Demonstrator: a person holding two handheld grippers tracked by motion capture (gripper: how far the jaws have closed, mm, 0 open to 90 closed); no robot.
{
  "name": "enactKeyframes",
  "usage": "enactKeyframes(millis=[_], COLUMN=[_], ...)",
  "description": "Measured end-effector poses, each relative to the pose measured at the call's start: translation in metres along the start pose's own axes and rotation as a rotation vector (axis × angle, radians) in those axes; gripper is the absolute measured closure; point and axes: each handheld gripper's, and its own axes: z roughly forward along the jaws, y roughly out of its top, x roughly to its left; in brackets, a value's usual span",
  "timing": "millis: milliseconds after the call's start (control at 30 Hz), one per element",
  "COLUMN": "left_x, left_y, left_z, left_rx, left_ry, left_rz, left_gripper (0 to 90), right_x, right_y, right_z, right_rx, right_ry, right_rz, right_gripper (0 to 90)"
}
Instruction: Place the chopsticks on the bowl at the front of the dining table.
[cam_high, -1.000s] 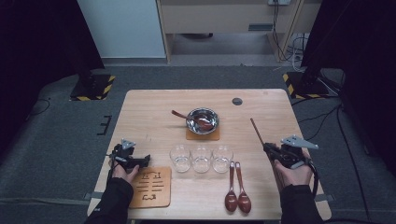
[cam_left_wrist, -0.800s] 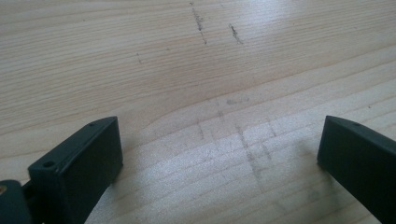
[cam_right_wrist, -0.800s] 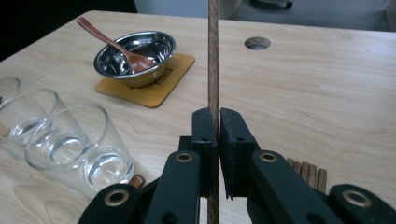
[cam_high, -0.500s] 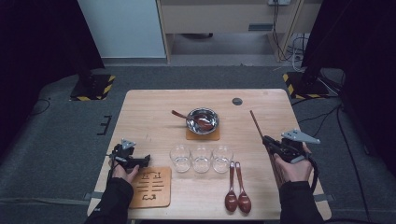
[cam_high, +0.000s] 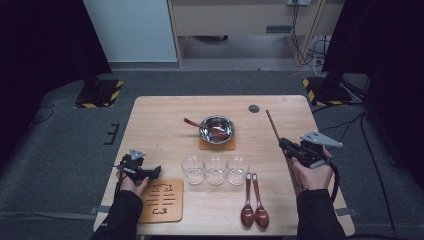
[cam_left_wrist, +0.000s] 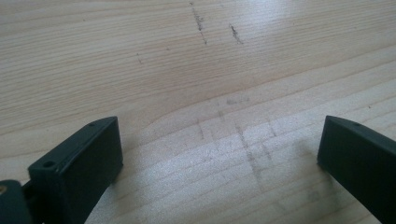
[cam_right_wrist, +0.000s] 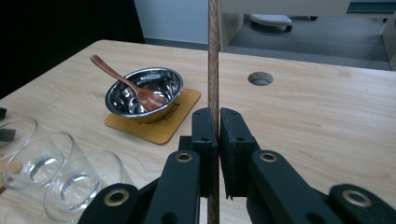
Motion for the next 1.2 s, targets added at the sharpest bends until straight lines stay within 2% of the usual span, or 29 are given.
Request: enactKeyframes(millis=[767,1200], left_x=[0.000,0.000], left_y=[0.000,0.000], left_z=[0.000,0.000], left_rx=[0.000,-0.001], left_ry=[0.000,0.000], left_rz=[0.000,-0.001], left_gripper=[0.0,0.0], right_x=[0.009,0.012], right_y=[0.031,0.043], right_z=[0.014,0.025], right_rx=[-0.043,-0.063], right_ry=[0.009,0.015], right_rz=[-0.005,-0.004], right_gripper=[85.0,85.0])
